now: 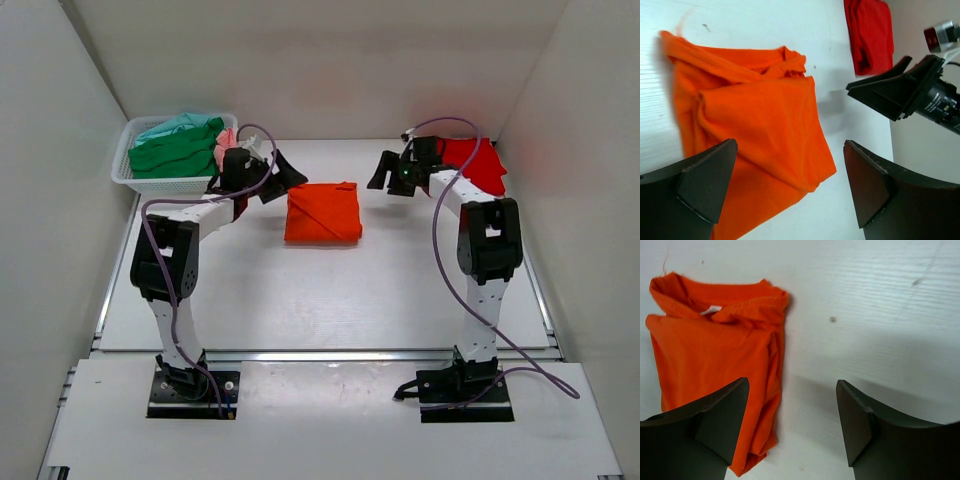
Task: Fold and stack the t-shirts
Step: Fold the long partially folded tshirt into a neat square
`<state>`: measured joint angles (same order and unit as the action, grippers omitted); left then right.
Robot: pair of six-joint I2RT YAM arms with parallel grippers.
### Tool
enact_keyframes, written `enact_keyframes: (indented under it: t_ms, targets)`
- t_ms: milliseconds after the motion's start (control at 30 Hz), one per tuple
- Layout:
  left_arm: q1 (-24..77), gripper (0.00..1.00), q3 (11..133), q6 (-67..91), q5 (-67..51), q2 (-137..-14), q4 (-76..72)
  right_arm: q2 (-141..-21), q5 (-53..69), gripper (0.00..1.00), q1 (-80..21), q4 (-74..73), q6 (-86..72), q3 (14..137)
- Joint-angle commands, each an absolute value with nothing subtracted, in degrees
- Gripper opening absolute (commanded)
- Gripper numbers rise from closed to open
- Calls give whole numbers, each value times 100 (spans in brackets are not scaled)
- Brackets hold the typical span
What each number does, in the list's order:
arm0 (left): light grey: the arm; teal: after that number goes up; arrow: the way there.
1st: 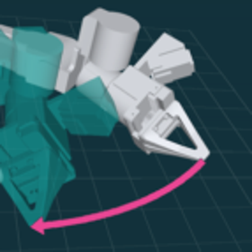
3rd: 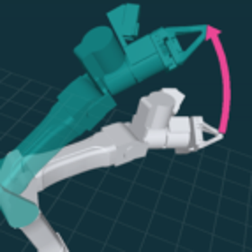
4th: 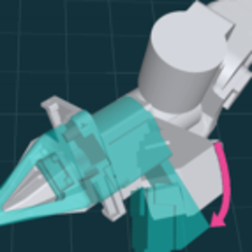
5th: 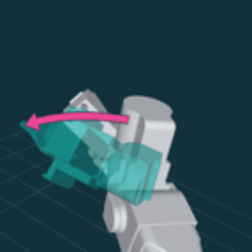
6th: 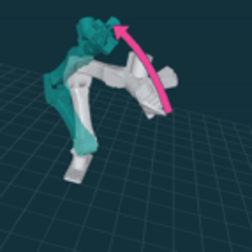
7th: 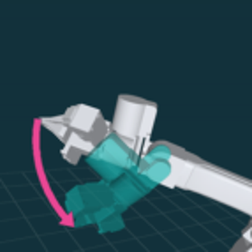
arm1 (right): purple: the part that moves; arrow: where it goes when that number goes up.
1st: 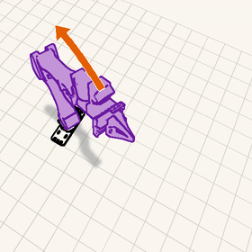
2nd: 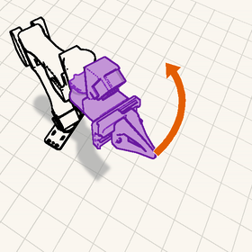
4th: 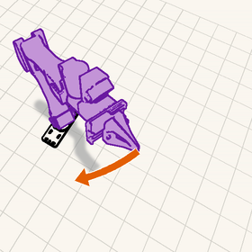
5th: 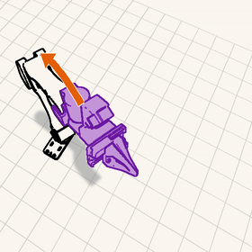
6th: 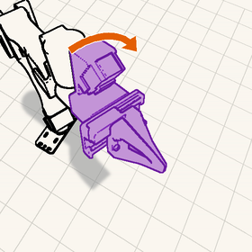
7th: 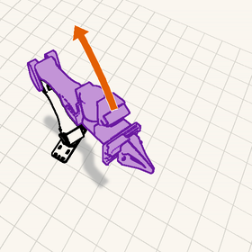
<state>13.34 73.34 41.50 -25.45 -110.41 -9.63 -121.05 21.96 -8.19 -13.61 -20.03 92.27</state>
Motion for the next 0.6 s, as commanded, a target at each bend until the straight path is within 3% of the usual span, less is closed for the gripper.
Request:
enact_keyframes:
  t_ms: [0,567]
  targets:
    - [1520,99,7629,3692,-2479,-11074,-756,-11759,2636,68,-1037,-976,-1828,9062]
    - [1336,98,8411,3375,-1986,-12173,-800,-13192,3068,63,-1213,-1335,-1828,10423]
